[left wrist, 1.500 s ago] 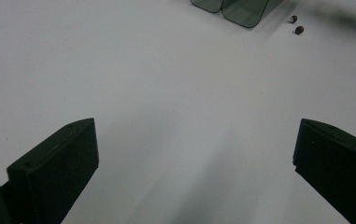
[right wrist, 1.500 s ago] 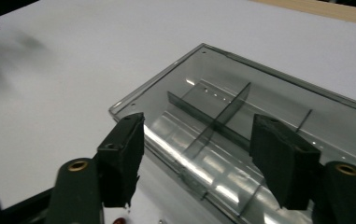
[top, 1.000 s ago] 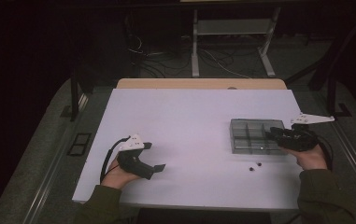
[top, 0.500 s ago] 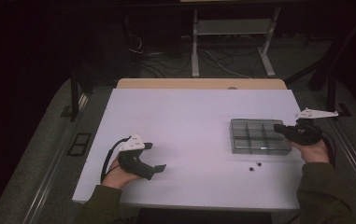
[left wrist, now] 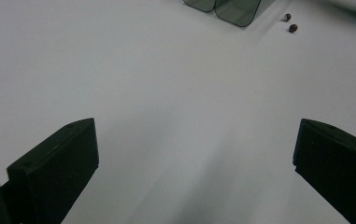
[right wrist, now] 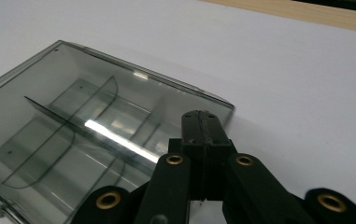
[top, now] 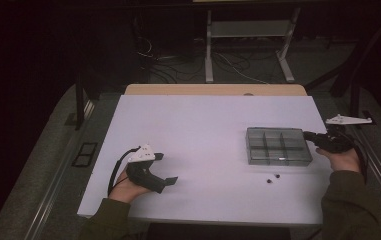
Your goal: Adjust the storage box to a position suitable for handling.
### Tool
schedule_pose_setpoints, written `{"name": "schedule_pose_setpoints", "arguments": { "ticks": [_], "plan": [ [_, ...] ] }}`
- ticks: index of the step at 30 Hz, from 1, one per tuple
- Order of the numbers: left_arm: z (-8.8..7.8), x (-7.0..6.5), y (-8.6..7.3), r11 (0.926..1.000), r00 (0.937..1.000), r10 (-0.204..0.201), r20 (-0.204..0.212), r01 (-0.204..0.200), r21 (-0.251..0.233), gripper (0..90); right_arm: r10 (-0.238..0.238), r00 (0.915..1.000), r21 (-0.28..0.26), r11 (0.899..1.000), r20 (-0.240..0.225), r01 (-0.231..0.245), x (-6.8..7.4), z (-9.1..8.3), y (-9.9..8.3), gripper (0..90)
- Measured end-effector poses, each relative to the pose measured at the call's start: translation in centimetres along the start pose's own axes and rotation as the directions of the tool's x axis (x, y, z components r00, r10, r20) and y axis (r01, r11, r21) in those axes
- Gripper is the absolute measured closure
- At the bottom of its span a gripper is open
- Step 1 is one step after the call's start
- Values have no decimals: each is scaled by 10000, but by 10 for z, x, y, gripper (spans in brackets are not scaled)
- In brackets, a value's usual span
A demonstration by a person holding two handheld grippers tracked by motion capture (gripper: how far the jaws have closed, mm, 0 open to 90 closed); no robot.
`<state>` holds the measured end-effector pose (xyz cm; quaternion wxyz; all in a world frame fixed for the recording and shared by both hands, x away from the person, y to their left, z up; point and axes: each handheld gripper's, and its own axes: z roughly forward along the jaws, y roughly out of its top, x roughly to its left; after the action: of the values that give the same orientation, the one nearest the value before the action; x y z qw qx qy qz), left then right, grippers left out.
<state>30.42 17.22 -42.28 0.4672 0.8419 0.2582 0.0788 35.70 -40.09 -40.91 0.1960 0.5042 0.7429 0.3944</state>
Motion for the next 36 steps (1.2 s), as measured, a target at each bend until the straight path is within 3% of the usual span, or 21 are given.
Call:
{"name": "schedule_pose_setpoints", "arguments": {
  "ticks": [14, 27, 36],
  "plan": [
    [0, -1, 0, 10000, 10000, 74, 14, -74, 25, 0, 575, 9979, 613, 9964, 314, -593, -15, 3, -14, 890],
    [0, -2, 0, 9999, 9999, 136, -19, -135, 49, 0, 571, 9976, 1296, 9896, 393, -617, -15, 12, -21, 890],
    [0, -2, 0, 9999, 9999, 120, 3, -120, 33, 0, 299, 9992, 1831, 9825, 249, -340, -11, 21, -24, 890]
  ]
}}
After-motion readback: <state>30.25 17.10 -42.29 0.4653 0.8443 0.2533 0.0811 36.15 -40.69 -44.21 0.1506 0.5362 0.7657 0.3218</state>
